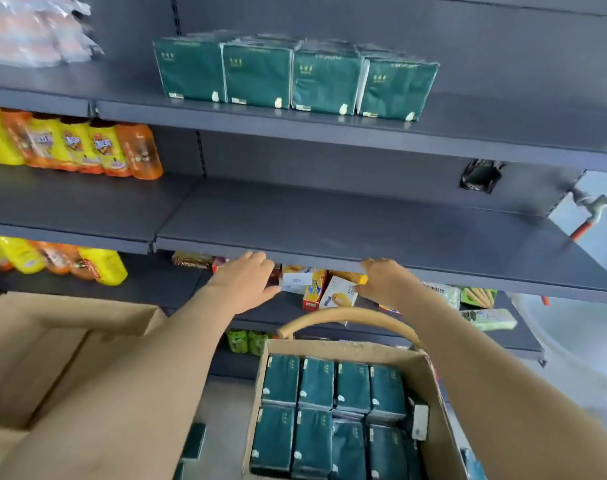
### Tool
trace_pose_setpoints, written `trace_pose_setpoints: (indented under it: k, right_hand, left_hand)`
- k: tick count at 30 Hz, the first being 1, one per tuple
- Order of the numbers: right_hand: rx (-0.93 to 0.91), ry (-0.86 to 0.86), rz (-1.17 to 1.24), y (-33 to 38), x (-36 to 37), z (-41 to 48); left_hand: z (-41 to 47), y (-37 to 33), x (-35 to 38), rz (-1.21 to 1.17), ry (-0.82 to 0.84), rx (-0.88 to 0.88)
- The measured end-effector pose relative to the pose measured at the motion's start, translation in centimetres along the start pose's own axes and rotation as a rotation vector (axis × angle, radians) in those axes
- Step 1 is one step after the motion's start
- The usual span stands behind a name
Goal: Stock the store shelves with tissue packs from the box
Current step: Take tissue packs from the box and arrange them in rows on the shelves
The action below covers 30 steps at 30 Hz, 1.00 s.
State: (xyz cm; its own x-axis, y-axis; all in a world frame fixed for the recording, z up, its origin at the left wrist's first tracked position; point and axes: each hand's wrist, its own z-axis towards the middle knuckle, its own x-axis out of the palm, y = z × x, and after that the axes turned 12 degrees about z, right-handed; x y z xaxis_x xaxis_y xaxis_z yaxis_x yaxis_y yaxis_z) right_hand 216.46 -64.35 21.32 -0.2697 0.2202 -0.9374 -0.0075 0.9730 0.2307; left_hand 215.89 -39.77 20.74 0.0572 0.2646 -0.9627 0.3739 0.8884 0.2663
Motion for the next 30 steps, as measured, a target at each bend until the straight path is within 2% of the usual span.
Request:
trace_pose_setpoints:
  k: [10,16,21,25,30]
  right_hand:
    - [0.194,0.316,0.094,-3.3,14.9,3.4]
    - [0.302,0.486,0.224,-5.2,23.6,2.7]
    - [0.391,0.642,0.327,-6.0,30.0,1.8]
    - [0.472,0.695,0.410,-6.6,34.1,0.8]
    - [0.614,0.653,0.574,-6.4,37.3,0.3]
  left_hand:
    - [3.9,-3.0,14.2,-0.175,0.270,0.183]
    - [4.0,-5.8,20.8,-0.190,0.462,0.228]
    - [3.9,-7.7,24.9,-0.181,0.533,0.275]
    - [3.9,-9.4,27.3,-0.220,0.560,0.248]
    - [4.2,-11.5,29.0,-0.196,0.556,0.243]
